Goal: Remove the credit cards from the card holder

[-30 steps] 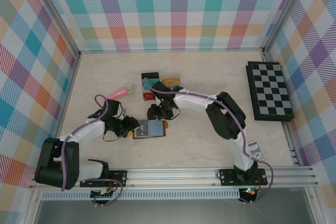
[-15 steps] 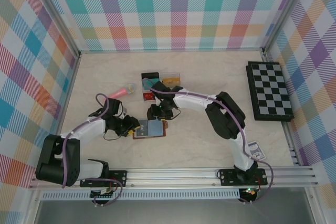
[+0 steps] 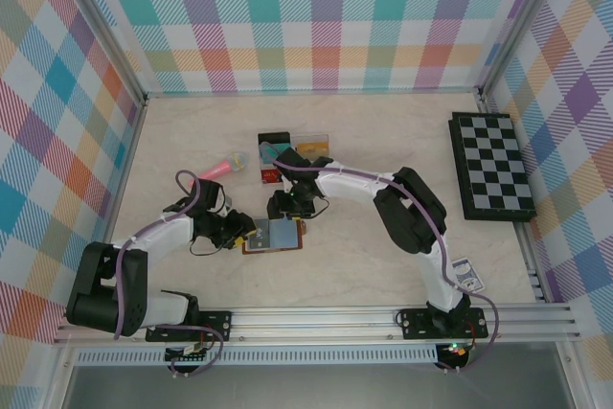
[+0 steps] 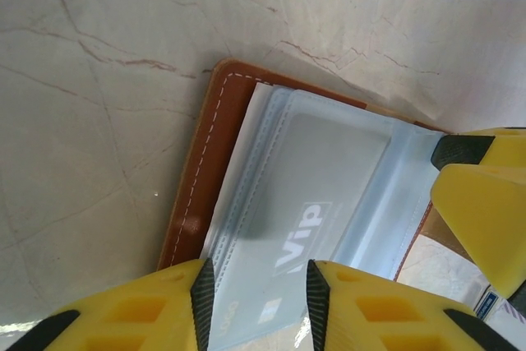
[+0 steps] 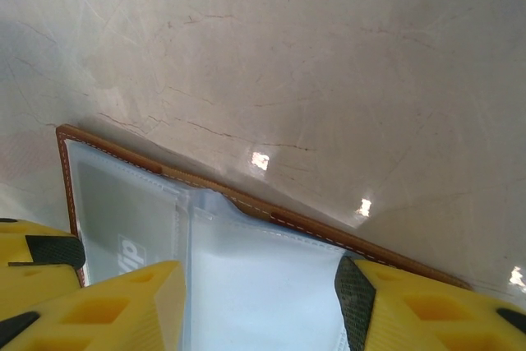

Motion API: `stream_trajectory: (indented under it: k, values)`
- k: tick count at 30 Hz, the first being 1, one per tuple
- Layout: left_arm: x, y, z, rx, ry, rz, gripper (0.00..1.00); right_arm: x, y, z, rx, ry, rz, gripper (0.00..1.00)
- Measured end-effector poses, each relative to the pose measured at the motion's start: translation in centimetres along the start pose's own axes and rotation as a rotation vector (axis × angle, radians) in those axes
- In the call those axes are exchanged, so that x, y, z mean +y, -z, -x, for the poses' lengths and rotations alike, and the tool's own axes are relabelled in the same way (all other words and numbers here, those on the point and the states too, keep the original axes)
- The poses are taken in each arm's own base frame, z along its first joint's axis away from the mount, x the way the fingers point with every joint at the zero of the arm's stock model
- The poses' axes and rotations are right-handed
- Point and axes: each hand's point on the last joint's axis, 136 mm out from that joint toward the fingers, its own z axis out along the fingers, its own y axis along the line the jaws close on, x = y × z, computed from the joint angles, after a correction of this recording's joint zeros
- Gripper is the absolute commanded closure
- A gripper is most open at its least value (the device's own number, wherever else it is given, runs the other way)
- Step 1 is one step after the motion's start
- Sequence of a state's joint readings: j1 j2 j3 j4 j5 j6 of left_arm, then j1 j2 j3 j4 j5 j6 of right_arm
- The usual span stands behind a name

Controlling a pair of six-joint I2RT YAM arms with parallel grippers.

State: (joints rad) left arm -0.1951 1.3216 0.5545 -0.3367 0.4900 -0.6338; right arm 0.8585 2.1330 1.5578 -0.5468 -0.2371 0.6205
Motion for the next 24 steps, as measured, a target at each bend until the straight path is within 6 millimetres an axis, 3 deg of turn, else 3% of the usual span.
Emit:
stream_trajectory:
  k: [15,24]
  values:
    - [0.34,-0.46,-0.28,0.024,0.009,0.009,0.64,0.12,-0.14,-0.03,0.007,-0.001,0.008,0.46]
    - [-0.59,-0.48,-0.59,0.045,-0.003,-0.036,0.67,0.12,-0.15,-0.03,0.007,-0.001,0.008,0.46]
